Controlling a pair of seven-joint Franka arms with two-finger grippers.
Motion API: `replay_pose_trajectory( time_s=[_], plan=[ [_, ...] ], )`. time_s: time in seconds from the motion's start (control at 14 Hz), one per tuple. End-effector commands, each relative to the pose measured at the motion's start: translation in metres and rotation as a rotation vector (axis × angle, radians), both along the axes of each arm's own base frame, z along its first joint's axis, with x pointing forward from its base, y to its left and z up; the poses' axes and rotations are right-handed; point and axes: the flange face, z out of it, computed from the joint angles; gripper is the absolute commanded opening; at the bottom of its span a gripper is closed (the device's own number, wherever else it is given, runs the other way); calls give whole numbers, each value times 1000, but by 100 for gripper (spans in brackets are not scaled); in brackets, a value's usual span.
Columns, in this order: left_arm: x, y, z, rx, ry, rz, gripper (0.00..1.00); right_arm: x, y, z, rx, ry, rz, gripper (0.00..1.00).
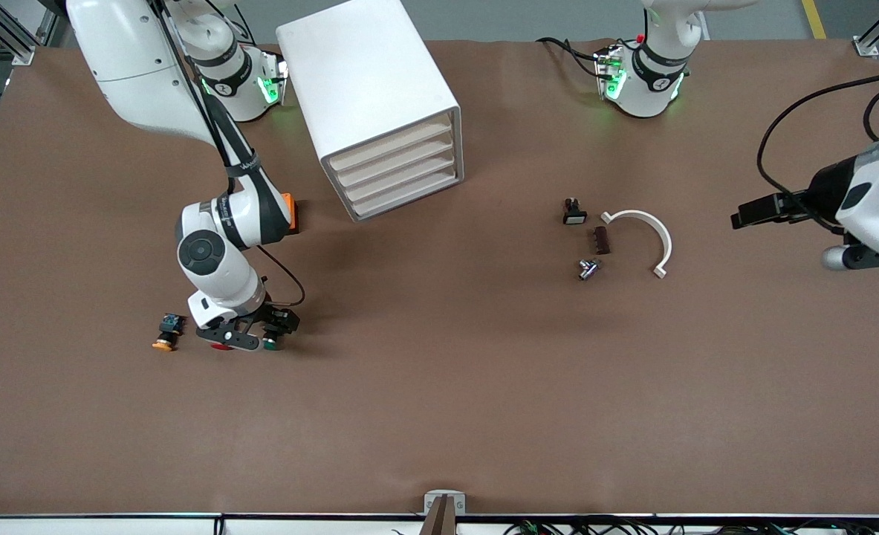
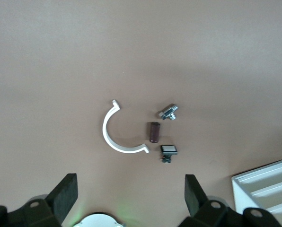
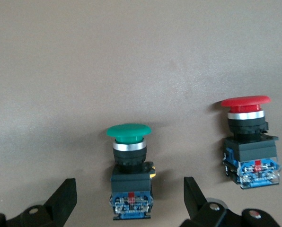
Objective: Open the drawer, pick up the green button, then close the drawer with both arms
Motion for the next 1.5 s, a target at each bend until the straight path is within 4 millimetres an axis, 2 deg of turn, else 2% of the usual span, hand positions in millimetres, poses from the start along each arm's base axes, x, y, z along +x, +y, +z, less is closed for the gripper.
replay_pose_trajectory(
  time_s=[0.0,0.21,0.36,0.57,0.72,0.86,1.15,1.43],
  plan=[
    [-37,-4,-21,32,-62,-33,99,2,-5,24,-12,11,14,100],
    [-48,-9,-28,48,-137,-34,99,4,-23,43,-25,34,47,100],
    [-42,-10,-22,64,-181,-41,99,8,-48,56,-34,61,77,100],
    [-27,-9,-8,68,-234,-40,99,16,-81,89,-48,122,112,100],
    [-22,-14,7,67,-264,-45,99,16,-99,119,-51,165,128,100],
    [-20,2,20,71,-287,-21,99,8,-115,151,-49,190,126,100],
    [-21,7,58,70,-327,-5,99,5,-156,206,-34,260,166,100],
    [-26,11,72,72,-310,-2,99,3,-174,259,-19,244,174,100]
  ],
)
